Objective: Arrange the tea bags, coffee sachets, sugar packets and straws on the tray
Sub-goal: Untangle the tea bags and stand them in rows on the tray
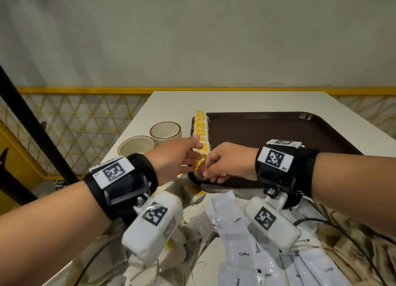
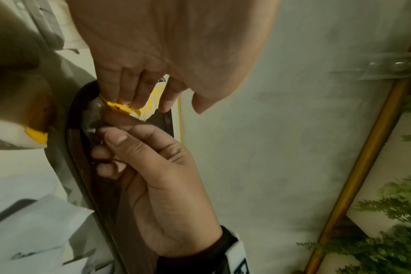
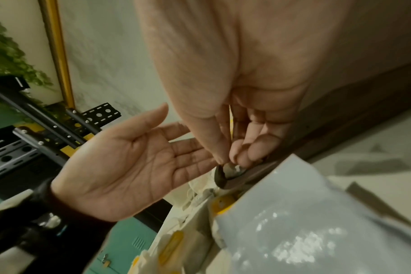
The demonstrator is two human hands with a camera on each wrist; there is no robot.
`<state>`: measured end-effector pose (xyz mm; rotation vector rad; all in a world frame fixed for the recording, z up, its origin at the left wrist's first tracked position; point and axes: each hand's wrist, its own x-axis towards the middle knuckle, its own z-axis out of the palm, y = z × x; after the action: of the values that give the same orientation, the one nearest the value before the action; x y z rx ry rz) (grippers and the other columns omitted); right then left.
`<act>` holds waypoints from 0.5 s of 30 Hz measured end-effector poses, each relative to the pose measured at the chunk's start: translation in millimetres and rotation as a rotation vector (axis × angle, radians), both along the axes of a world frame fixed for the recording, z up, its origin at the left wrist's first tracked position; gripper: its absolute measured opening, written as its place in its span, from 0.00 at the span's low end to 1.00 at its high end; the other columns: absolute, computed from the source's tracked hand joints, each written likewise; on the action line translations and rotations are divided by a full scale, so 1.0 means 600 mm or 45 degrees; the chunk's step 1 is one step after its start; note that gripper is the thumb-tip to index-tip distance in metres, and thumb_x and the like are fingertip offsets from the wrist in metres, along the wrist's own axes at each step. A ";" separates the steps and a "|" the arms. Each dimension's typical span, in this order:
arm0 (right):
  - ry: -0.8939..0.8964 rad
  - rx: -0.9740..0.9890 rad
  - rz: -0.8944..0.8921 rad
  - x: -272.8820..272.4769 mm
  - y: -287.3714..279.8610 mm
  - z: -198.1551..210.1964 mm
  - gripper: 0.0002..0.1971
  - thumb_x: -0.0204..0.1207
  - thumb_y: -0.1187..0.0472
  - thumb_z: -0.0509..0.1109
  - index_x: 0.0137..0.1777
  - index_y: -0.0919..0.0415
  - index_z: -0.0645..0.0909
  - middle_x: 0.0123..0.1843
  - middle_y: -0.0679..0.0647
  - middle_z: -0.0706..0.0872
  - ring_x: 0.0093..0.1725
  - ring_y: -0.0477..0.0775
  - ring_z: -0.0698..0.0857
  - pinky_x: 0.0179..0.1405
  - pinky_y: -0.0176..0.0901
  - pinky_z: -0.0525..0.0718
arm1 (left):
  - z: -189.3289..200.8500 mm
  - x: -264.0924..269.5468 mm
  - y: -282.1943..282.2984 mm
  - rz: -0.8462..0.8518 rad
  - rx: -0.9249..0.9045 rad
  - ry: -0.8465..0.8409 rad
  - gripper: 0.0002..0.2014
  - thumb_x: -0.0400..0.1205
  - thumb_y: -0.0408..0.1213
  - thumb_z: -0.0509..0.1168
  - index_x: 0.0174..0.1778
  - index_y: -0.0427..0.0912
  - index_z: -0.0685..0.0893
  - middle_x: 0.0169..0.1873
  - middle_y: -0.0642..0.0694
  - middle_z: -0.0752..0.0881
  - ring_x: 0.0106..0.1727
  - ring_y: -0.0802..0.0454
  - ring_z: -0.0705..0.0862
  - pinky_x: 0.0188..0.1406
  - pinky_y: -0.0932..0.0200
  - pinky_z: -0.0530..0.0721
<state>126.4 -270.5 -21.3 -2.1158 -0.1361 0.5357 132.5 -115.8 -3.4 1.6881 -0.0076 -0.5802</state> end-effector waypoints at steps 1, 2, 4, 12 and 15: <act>-0.019 0.003 -0.014 -0.003 0.001 0.003 0.04 0.76 0.71 0.71 0.49 0.71 0.85 0.37 0.58 0.85 0.35 0.48 0.83 0.31 0.31 0.82 | 0.004 0.000 0.003 -0.006 -0.009 -0.019 0.13 0.87 0.47 0.55 0.48 0.42 0.80 0.48 0.40 0.80 0.49 0.48 0.79 0.49 0.57 0.77; -0.041 0.033 -0.031 -0.006 0.002 0.008 0.03 0.76 0.72 0.71 0.47 0.70 0.85 0.36 0.58 0.84 0.33 0.47 0.83 0.29 0.30 0.82 | 0.012 -0.001 0.008 -0.001 -0.033 -0.050 0.13 0.87 0.45 0.55 0.48 0.42 0.80 0.49 0.40 0.79 0.49 0.48 0.78 0.49 0.57 0.77; -0.051 0.137 -0.037 -0.019 0.003 0.023 0.03 0.75 0.74 0.71 0.45 0.68 0.84 0.38 0.61 0.83 0.31 0.46 0.82 0.29 0.31 0.82 | 0.038 -0.004 0.030 -0.014 -0.108 -0.106 0.12 0.87 0.40 0.55 0.48 0.39 0.81 0.51 0.37 0.81 0.50 0.47 0.79 0.50 0.57 0.77; -0.299 -0.537 0.776 -0.123 0.057 0.046 0.26 0.71 0.50 0.79 0.69 0.44 0.78 0.63 0.42 0.80 0.60 0.44 0.81 0.62 0.40 0.81 | 0.072 -0.073 0.143 -1.002 0.909 -0.485 0.15 0.76 0.47 0.73 0.59 0.59 0.84 0.58 0.62 0.85 0.62 0.66 0.80 0.63 0.66 0.78; -0.429 -0.686 0.887 -0.140 0.084 0.018 0.34 0.67 0.47 0.80 0.73 0.39 0.71 0.68 0.49 0.70 0.67 0.55 0.73 0.68 0.52 0.77 | 0.048 -0.090 0.153 -1.143 1.334 -0.568 0.23 0.74 0.50 0.73 0.62 0.73 0.76 0.63 0.65 0.74 0.66 0.65 0.74 0.66 0.64 0.75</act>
<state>42.4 -220.3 -10.4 -2.6586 -1.0490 0.6576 78.2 -23.9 25.3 2.8120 -0.9711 -0.9307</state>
